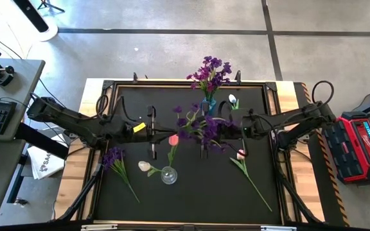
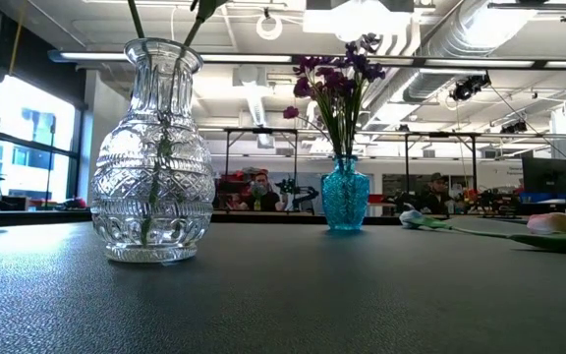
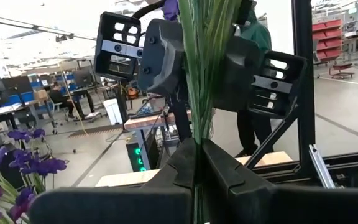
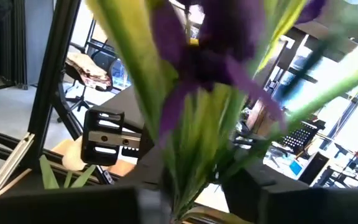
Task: Sort flowers into vase by color
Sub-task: Put the top dark violet flower into the blue vase
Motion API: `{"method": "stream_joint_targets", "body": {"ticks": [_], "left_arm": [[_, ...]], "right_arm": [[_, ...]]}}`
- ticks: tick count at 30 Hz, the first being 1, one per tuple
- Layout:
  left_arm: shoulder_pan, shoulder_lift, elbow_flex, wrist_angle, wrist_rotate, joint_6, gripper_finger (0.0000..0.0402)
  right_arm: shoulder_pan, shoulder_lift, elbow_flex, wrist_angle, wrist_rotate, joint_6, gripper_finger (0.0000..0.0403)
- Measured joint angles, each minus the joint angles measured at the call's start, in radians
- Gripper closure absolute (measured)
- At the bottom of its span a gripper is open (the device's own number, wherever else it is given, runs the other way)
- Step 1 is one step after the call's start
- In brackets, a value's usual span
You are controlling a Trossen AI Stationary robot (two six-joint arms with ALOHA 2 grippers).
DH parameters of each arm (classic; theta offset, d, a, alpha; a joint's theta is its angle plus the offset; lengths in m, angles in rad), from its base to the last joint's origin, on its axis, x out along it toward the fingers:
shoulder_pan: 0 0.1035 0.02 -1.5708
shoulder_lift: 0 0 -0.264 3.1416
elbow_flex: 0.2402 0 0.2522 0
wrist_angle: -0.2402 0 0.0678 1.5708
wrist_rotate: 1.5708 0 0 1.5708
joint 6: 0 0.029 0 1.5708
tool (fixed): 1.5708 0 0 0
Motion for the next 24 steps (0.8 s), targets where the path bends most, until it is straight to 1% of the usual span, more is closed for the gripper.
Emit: {"method": "stream_joint_targets", "body": {"ticks": [3,6,7,9,11,13,17,21,24], "left_arm": [[0.000,0.000,0.000,0.000,-0.040,-0.023,0.0392],[0.000,0.000,0.000,-0.015,-0.071,-0.024,0.0375],[0.000,0.000,0.000,-0.021,-0.078,-0.025,0.0368],[0.000,-0.001,0.000,-0.039,-0.098,-0.026,0.0351],[-0.002,-0.006,0.000,-0.067,-0.147,-0.027,0.0332],[-0.008,-0.018,0.000,-0.099,-0.209,-0.026,0.0313],[-0.028,-0.057,0.000,-0.168,-0.349,-0.026,0.0282],[-0.067,-0.097,-0.001,-0.200,-0.483,-0.026,0.0266],[-0.109,-0.127,-0.001,-0.222,-0.588,-0.032,0.0264]], "right_arm": [[-0.008,0.000,0.000,0.002,0.001,0.000,0.0351],[-0.015,0.000,-0.001,-0.001,0.001,0.000,0.0388],[-0.015,0.000,-0.002,-0.001,0.008,0.000,0.0395],[-0.015,0.000,-0.002,-0.001,0.047,-0.008,0.0397],[-0.013,-0.013,-0.002,-0.029,0.100,-0.023,0.0395],[-0.014,-0.041,-0.002,-0.078,0.149,-0.025,0.0399],[-0.025,-0.116,-0.002,-0.223,0.202,0.020,0.0400],[-0.056,-0.193,-0.008,-0.403,0.204,0.115,0.0402],[-0.088,-0.247,-0.067,-0.460,0.247,0.174,0.0402]]}}
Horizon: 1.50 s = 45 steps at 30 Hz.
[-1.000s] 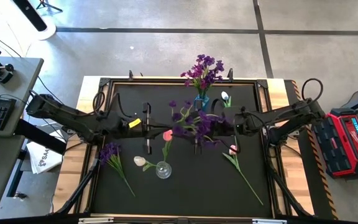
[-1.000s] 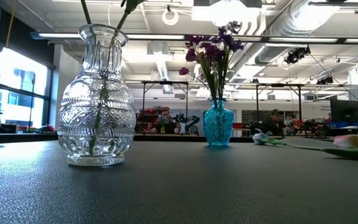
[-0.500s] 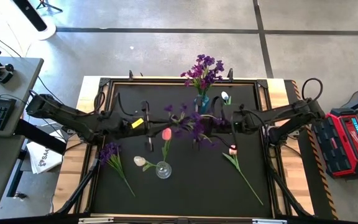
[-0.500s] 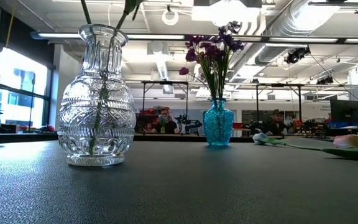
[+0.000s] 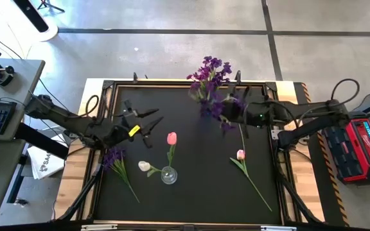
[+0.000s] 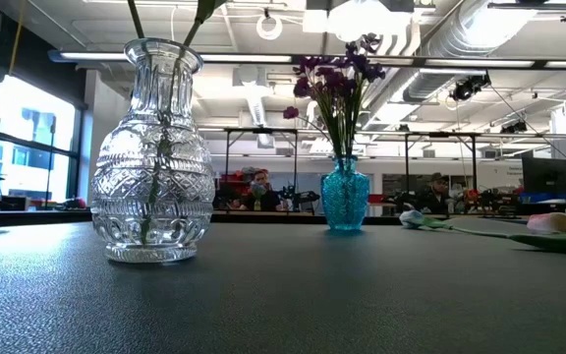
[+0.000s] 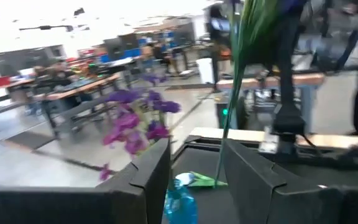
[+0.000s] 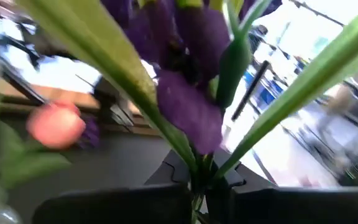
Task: Sort flowers into vase by color
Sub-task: Put the top dark violet flower into the blue vase
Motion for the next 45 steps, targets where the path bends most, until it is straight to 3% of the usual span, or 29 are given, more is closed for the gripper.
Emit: {"method": "stream_joint_targets", "body": {"ticks": [7,14,20,26,34,45], "left_arm": [[-0.126,-0.061,0.000,-0.158,-0.149,-0.088,0.0264],[-0.237,-0.067,0.000,-0.452,-0.150,-0.427,0.0264],[-0.299,-0.043,0.000,-0.601,-0.200,-0.681,0.0264],[-0.314,-0.034,0.000,-0.605,-0.270,-0.692,0.0264],[-0.314,-0.034,0.000,-0.604,-0.271,-0.700,0.0264],[-0.314,-0.034,0.000,-0.603,-0.272,-0.702,0.0264]], "right_arm": [[-0.135,-0.143,-0.225,0.071,0.082,0.062,0.0402],[-0.335,-0.157,-0.420,0.375,-0.022,0.081,0.0403],[-0.425,-0.121,-0.453,0.409,-0.022,0.144,0.0403],[-0.437,-0.070,-0.453,0.391,-0.028,0.174,0.0403],[-0.437,0.001,-0.453,0.388,-0.115,0.219,0.0403],[-0.436,0.114,-0.451,0.389,-0.118,0.212,0.0395]]}}
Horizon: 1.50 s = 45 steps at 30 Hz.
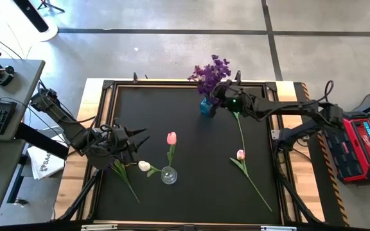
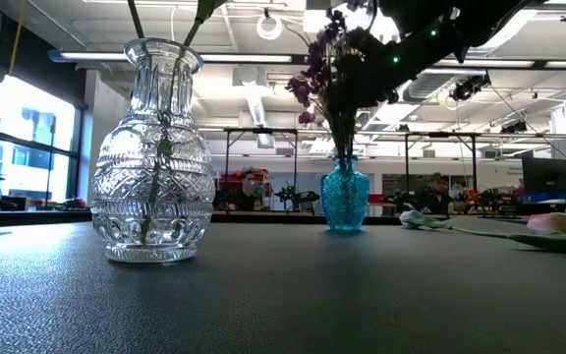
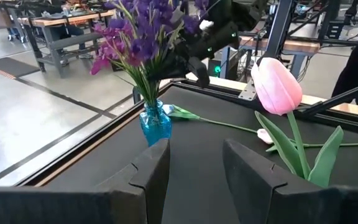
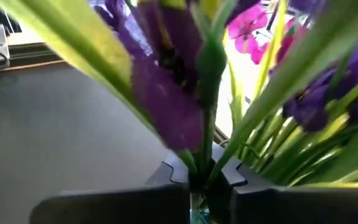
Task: Sort flowers into vase by color
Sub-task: Put the top dark violet flower into the blue vase
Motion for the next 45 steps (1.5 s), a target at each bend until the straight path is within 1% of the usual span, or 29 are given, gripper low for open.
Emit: {"method": "stream_joint_targets", "body": {"ticks": [3,9,13,16,19,30,37,40,45], "left_arm": [[0.000,0.000,0.000,0.000,0.000,-0.001,0.0264],[0.000,0.000,0.000,0.000,0.000,-0.009,0.0264],[0.000,0.000,0.000,0.000,0.000,-0.019,0.0264],[0.000,0.000,0.000,0.000,0.001,-0.024,0.0264],[0.000,0.000,0.000,0.000,0.001,-0.026,0.0264],[0.000,0.000,0.000,0.000,0.001,-0.026,0.0264],[0.000,0.001,0.000,0.000,0.001,-0.026,0.0264],[0.000,0.009,0.000,0.001,0.001,-0.026,0.0264],[0.001,0.018,0.000,0.001,0.001,-0.027,0.0264]], "right_arm": [[0.000,0.013,0.000,-0.006,-0.002,0.017,0.0367],[0.002,0.019,0.000,-0.011,-0.002,0.018,0.0277],[0.004,-0.007,0.000,-0.002,-0.002,0.017,0.0224],[0.014,-0.038,0.000,-0.004,-0.002,0.017,0.0197],[0.031,-0.085,0.000,-0.003,-0.002,0.017,0.0182],[0.111,-0.235,0.000,-0.040,-0.032,0.015,0.0183],[0.113,-0.219,0.001,-0.055,-0.031,-0.003,0.0185],[0.108,-0.186,0.001,-0.025,-0.032,0.005,0.0206],[0.106,-0.113,0.001,0.102,-0.051,-0.027,0.0267]]}}
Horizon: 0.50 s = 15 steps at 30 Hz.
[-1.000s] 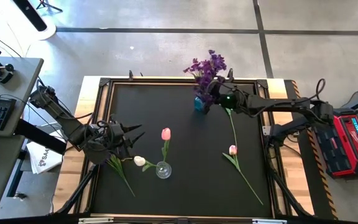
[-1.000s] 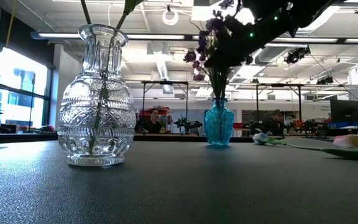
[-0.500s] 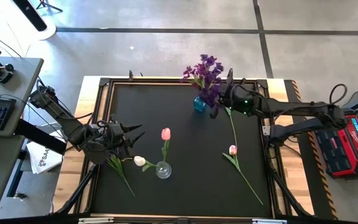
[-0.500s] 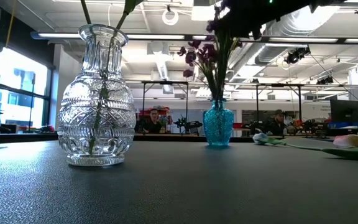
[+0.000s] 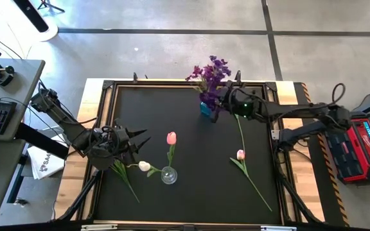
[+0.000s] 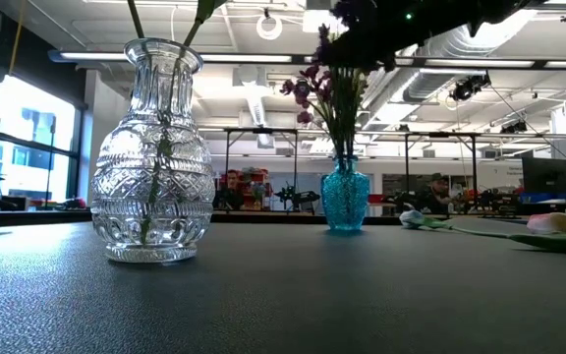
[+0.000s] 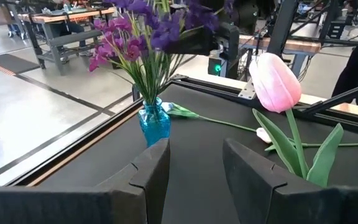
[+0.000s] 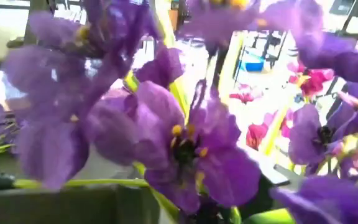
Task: Sort flowers into vase by color
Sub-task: Put the top dark violet flower into the blue vase
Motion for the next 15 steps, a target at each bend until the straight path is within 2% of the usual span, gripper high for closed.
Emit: {"method": "stream_joint_targets", "body": {"ticks": [4,7,11,15], "left_arm": [[0.000,0.000,0.000,0.014,0.000,0.000,0.0264],[0.000,0.000,0.000,0.016,0.000,0.001,0.0264],[0.000,0.000,0.000,0.015,0.000,0.000,0.0264],[0.000,0.000,0.000,0.016,0.000,0.000,0.0264]], "right_arm": [[0.000,0.033,0.000,0.069,-0.001,-0.045,0.0296],[-0.007,0.036,0.000,0.075,-0.002,-0.044,0.0294],[-0.032,0.037,0.000,0.048,-0.002,-0.005,0.0261],[-0.062,0.037,0.000,0.049,-0.008,0.020,0.0206]]}}
